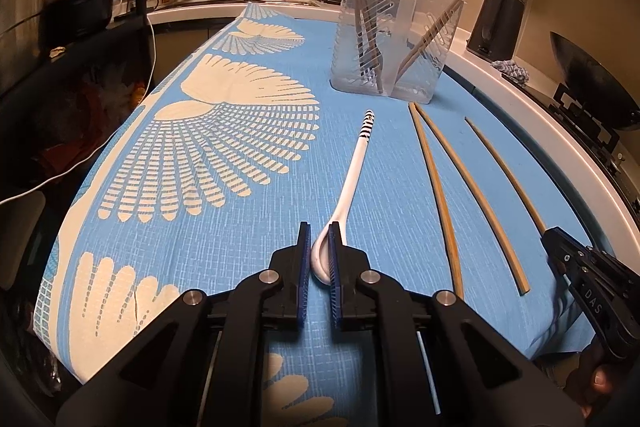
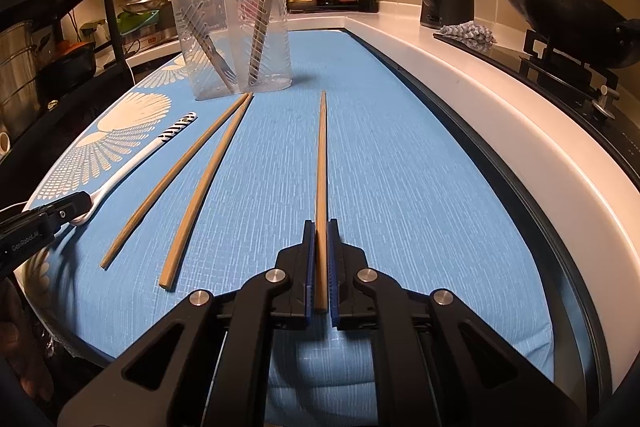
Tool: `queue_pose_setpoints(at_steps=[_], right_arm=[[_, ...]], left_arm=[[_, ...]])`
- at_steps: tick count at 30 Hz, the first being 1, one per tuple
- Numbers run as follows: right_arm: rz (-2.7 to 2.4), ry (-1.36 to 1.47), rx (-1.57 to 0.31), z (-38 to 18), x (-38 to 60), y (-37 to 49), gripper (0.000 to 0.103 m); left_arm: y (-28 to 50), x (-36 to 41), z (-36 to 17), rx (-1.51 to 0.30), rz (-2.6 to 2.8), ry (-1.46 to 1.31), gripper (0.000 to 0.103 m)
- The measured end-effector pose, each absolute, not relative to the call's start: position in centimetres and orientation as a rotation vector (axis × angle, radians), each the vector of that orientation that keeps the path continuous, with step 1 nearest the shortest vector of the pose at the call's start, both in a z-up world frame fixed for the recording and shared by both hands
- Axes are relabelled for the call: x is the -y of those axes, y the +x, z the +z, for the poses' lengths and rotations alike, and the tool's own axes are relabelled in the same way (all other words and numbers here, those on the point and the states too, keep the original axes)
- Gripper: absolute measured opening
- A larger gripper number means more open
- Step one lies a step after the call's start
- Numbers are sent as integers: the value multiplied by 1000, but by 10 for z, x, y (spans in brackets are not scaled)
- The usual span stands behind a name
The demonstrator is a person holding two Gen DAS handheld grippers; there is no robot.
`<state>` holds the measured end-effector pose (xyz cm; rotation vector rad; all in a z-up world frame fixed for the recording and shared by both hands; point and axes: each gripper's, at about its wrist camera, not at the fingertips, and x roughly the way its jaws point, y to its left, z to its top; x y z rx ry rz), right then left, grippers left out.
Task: Organize utensils
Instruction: 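Hold the spoon in the left tool and the chopstick in the right tool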
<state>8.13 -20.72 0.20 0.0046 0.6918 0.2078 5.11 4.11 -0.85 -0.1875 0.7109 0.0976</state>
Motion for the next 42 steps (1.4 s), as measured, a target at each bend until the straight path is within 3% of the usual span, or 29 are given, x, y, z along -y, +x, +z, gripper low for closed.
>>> queue_pose_setpoints(at_steps=[42], right_arm=[[268, -10, -669, 1, 205, 84, 6]], left_arm=[[48, -29, -8, -668, 171, -64, 9]])
